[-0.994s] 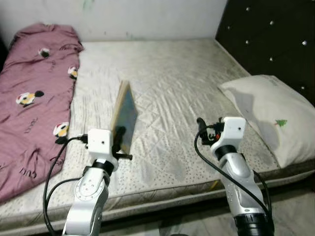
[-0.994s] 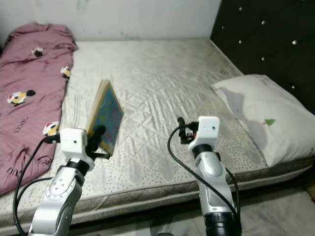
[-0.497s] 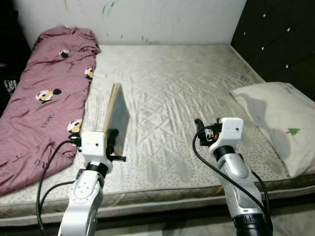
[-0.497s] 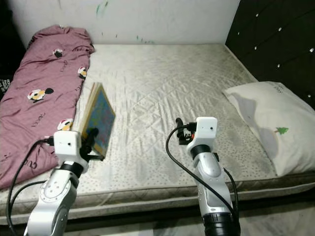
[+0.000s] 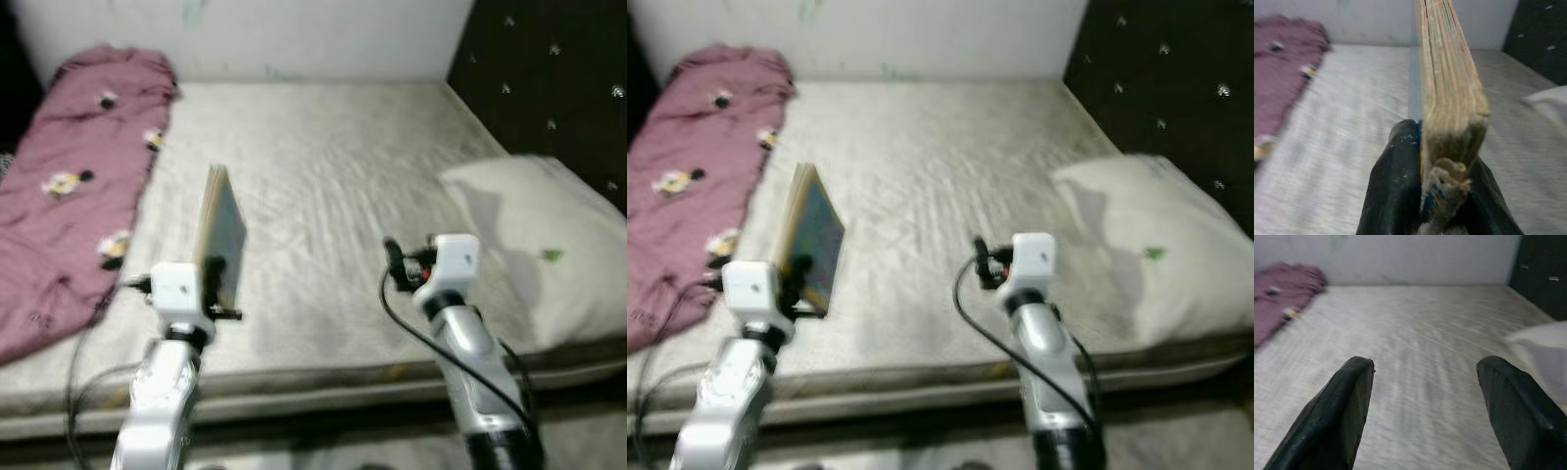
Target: Clean up the room
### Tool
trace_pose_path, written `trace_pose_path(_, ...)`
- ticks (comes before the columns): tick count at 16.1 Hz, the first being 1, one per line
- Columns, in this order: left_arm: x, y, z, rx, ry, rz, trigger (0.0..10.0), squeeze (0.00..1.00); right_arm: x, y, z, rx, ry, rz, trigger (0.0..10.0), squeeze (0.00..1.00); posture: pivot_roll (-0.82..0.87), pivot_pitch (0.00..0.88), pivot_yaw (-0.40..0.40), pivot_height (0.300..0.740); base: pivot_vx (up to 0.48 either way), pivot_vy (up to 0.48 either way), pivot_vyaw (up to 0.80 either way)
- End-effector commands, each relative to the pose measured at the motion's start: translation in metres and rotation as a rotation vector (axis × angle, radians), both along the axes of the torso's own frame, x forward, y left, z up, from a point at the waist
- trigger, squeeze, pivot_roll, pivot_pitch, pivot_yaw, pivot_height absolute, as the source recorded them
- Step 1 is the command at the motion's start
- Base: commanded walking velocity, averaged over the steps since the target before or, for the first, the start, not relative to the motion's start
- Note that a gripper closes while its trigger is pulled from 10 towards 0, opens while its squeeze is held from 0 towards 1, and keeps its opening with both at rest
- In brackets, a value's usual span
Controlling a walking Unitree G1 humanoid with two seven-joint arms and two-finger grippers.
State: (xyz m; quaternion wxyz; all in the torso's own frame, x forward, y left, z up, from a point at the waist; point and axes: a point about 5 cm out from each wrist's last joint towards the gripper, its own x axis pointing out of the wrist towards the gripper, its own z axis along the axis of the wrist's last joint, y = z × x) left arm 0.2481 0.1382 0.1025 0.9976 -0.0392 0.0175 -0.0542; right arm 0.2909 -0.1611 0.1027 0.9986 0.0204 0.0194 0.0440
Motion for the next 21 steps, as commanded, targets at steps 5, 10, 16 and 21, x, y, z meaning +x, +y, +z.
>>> trace_pose_path(5, 0.0013, 0.0038, 0.0087, 0.002, -0.042, 0.003, 10.0, 0.00, 0.0036, 0.0020, 0.0048, 0.010, -0.019, 0.003, 10.0, 0.00, -0.05, 0.039, -0.022, 0.740, 0.000, -0.351, 0.00)
trace_pose_path(10, 0.0011, 0.0053, 0.0080, 0.007, -0.041, 0.016, 10.0, 0.00, 0.0045, 0.0017, 0.0040, 0.011, -0.018, 0.002, 10.0, 0.00, -0.05, 0.032, -0.023, 0.740, 0.000, -0.162, 0.00)
trace_pose_path(16, -0.0003, 0.0047, 0.0112, 0.009, -0.068, -0.020, 10.0, 0.00, 0.0059, 0.0022, 0.0037, 0.012, -0.020, 0.005, 10.0, 0.00, -0.05, 0.029, -0.024, 0.740, 0.040, 0.000, 0.00)
trace_pose_path(21, -0.0003, 0.0031, 0.0120, -0.001, -0.075, -0.036, 10.0, 0.00, 0.0058, 0.0018, 0.0036, 0.014, -0.019, 0.002, 10.0, 0.00, -0.05, 0.033, -0.025, 0.740, 0.332, 0.000, 0.00)
